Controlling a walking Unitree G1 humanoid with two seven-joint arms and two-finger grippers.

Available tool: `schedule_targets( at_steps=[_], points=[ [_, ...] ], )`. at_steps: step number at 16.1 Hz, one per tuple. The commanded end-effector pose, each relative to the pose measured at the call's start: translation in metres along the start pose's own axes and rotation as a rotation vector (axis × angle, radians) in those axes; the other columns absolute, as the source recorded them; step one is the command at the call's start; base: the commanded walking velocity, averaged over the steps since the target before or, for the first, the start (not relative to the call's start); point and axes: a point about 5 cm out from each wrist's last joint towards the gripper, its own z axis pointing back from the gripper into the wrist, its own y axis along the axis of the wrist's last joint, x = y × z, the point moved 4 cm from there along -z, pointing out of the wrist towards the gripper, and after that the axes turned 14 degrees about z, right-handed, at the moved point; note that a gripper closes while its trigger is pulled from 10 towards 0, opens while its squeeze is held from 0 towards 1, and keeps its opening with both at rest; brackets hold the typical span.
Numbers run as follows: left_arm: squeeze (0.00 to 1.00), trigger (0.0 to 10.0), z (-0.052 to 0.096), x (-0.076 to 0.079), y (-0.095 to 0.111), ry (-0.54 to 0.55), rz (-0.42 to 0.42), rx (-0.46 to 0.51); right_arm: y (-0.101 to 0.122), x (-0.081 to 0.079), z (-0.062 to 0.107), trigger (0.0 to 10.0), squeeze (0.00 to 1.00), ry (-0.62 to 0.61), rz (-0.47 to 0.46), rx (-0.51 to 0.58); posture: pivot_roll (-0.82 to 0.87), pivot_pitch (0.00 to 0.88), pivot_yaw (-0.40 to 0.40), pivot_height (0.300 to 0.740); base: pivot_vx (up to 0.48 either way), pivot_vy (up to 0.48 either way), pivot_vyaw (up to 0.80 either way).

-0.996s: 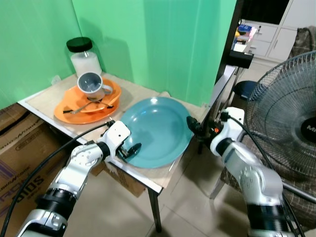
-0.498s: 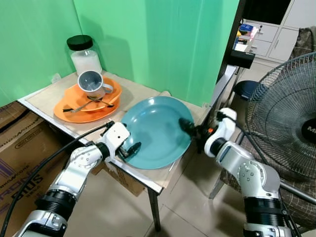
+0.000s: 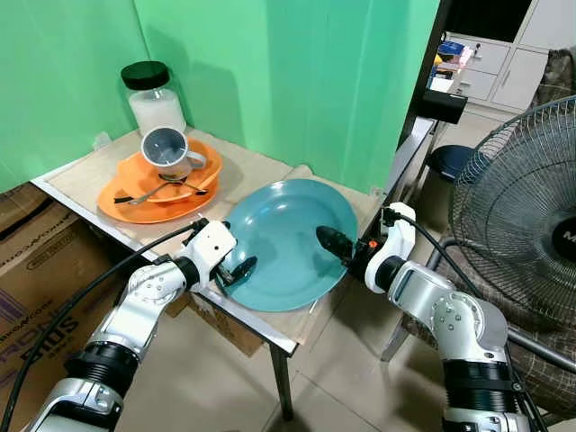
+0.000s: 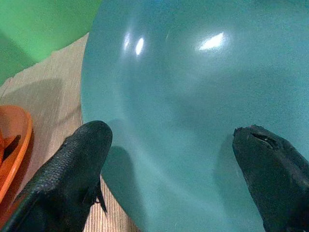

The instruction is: Setting the table

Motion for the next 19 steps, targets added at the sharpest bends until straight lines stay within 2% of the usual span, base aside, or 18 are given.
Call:
schedule_targets(
  at_steps=[1,9,14,16,18,19],
  points=[
    [0.00,10.0,0.001,-0.003,-0.010,0.008,-0.007,-0.049,0.002,0.001,0.001,0.0,0.00,-0.012,0.011,-0.005,0.05,0.000,0.037,0.740,0.000,0.000,0.00],
    [0.00,10.0,0.000,-0.006,-0.007,0.013,-0.028,-0.039,-0.002,0.001,-0.001,0.0,0.00,-0.031,0.019,-0.030,0.05,0.000,0.043,0.740,0.000,0.000,0.00],
    [0.00,10.0,-0.001,-0.015,0.003,0.051,-0.045,-0.007,0.002,0.003,-0.001,0.0,0.00,-0.035,0.024,-0.015,0.05,0.000,0.043,0.740,0.000,0.000,0.00],
    [0.00,10.0,-0.001,-0.023,0.025,0.079,-0.040,0.066,0.010,0.003,0.002,0.0,0.00,-0.028,0.030,0.031,0.05,0.000,0.044,0.740,0.000,0.000,0.00],
    [0.00,10.0,0.002,-0.026,0.067,0.089,0.017,0.214,0.024,0.004,0.012,0.0,0.00,-0.032,0.018,0.106,0.04,0.000,0.053,0.740,0.000,0.000,0.00],
    [0.00,10.0,0.005,-0.022,0.089,0.078,0.043,0.291,0.032,0.006,0.022,0.0,0.00,-0.040,0.021,0.145,0.02,0.000,0.062,0.740,0.000,0.000,0.00]
  ],
)
